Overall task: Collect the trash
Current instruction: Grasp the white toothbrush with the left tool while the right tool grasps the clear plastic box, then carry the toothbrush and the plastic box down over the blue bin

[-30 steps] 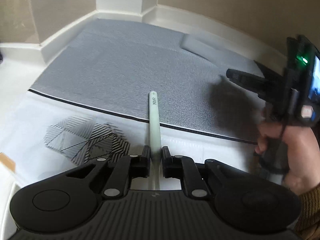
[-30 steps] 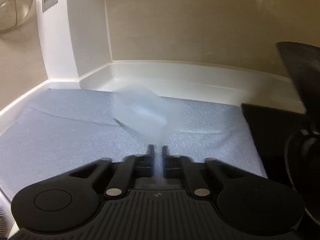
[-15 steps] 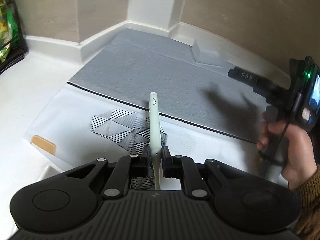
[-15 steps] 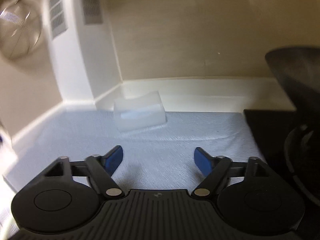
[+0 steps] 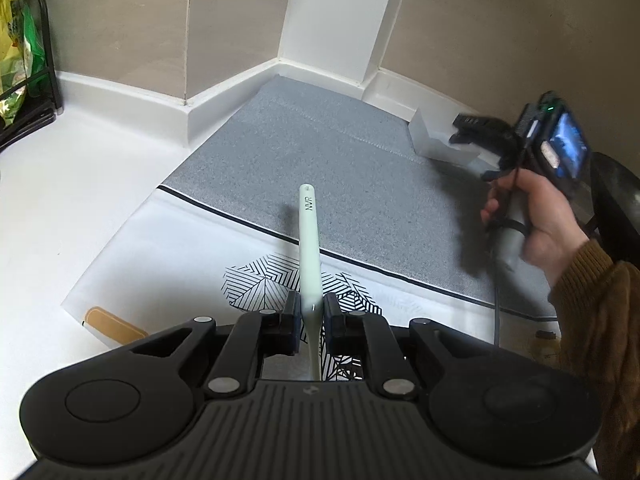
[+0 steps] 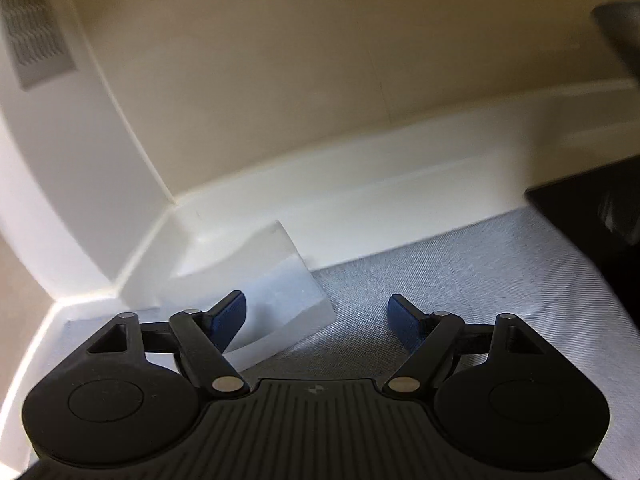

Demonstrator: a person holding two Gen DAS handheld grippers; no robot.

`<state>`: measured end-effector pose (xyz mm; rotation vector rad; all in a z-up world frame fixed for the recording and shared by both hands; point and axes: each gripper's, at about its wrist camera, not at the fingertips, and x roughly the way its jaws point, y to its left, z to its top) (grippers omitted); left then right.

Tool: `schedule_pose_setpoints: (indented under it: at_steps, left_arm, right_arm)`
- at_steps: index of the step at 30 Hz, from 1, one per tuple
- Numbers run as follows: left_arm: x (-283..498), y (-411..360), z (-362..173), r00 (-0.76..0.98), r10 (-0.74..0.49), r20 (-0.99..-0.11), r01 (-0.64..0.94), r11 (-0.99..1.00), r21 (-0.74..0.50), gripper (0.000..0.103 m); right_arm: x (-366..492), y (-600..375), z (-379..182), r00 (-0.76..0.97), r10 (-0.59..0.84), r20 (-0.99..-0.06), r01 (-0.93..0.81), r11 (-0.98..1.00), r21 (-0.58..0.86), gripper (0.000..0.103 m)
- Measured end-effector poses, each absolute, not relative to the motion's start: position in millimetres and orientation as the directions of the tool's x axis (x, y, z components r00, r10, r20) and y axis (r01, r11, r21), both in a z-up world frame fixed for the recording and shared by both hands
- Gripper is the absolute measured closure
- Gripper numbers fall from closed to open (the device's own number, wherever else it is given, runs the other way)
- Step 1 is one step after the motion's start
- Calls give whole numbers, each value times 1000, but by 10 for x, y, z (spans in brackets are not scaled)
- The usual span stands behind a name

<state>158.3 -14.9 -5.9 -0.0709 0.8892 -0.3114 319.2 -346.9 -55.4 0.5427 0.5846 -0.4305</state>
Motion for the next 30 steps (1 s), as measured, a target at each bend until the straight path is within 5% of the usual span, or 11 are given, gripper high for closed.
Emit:
schedule_pose_setpoints:
  at_steps: [1,2,4,22,30]
  left_arm:
    - [1581,-145,-58,588,-300,-751,239,952,-193,91]
    - [1587,-136,-56,588,-305,-749,240,950,-198,91]
    - [1578,-125,-35,589,-309,-747,239,949,-205,91]
    - [490,342,379,668,-312,-675,200,950,-241,91]
    - [-189,532,329,663,-316,-678,215,949,-232,91]
  right_arm:
    - [3196,-3460,-560,746,-239,-621,524,787,327,83]
    - [3177,-3449,-563,741,-245,-626,523,795,307,96]
    - [3082,-3424,-567,741,-249,-623,522,798,302,102]
    - [1039,-2619,282,945,-28,-326,169,895,413,103]
    - [4,-2295,335,923,187,-337,-52,926,373,103]
